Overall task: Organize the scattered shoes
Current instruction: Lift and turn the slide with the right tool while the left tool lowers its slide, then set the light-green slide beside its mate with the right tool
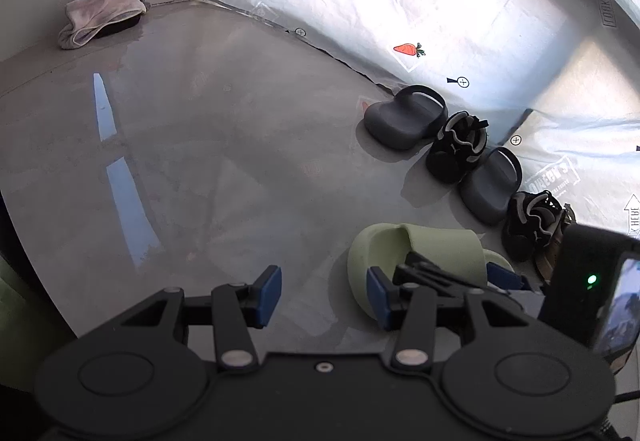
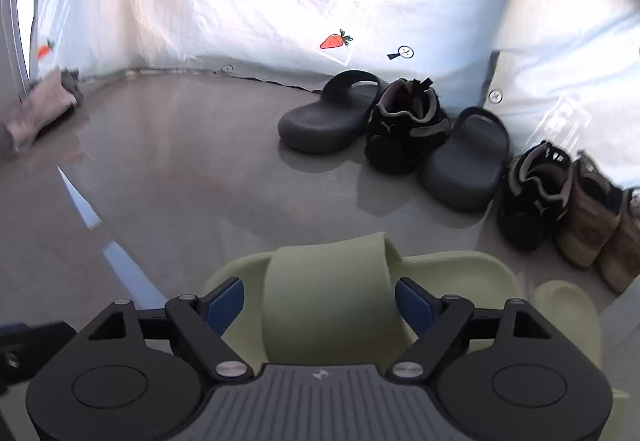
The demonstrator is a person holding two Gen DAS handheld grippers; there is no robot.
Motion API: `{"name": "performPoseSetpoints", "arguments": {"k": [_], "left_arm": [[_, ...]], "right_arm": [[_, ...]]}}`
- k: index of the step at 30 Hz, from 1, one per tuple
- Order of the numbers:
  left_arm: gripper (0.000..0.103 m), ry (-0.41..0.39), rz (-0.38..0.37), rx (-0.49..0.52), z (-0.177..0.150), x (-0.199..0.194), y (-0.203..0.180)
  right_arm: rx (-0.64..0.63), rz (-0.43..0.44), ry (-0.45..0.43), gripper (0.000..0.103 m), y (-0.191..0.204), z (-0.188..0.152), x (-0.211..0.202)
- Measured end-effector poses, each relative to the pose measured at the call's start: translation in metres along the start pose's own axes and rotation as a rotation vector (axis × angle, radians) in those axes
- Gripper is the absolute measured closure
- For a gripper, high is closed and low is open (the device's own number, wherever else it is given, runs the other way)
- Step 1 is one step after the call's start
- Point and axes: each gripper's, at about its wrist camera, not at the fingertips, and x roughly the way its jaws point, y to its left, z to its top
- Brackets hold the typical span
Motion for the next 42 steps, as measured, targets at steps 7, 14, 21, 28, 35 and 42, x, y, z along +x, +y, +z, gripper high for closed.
{"name": "performPoseSetpoints", "arguments": {"k": [7, 14, 21, 28, 35, 42], "left_arm": [[0.055, 0.01, 0.003, -0.022, -0.004, 0.001, 0.004], [0.055, 0.033, -0.023, -0.02, -0.008, 0.008, -0.002], [0.055, 0.033, -0.065, 0.027, -0.005, 0.013, -0.017], [0.055, 0.037, -0.067, 0.058, -0.003, 0.009, -0.019], [0.055, 0.031, -0.058, 0.042, 0.001, 0.007, -0.011], [0.055, 0.048, -0.084, 0.033, -0.004, 0.013, -0.016]], "right_arm": [[-0.046, -0.034, 0.02, 0.02, -0.018, -0.024, -0.006], [0.005, -0.148, 0.063, 0.02, -0.04, -0.049, -0.028], [0.3, -0.147, -0.037, 0.018, -0.06, -0.035, -0.047], [0.447, -0.225, 0.11, 0.012, -0.06, -0.003, -0.002], [0.281, -0.183, 0.125, 0.012, -0.064, -0.017, 0.009], [0.17, -0.067, 0.217, 0.013, -0.093, -0.02, 0.001]]}}
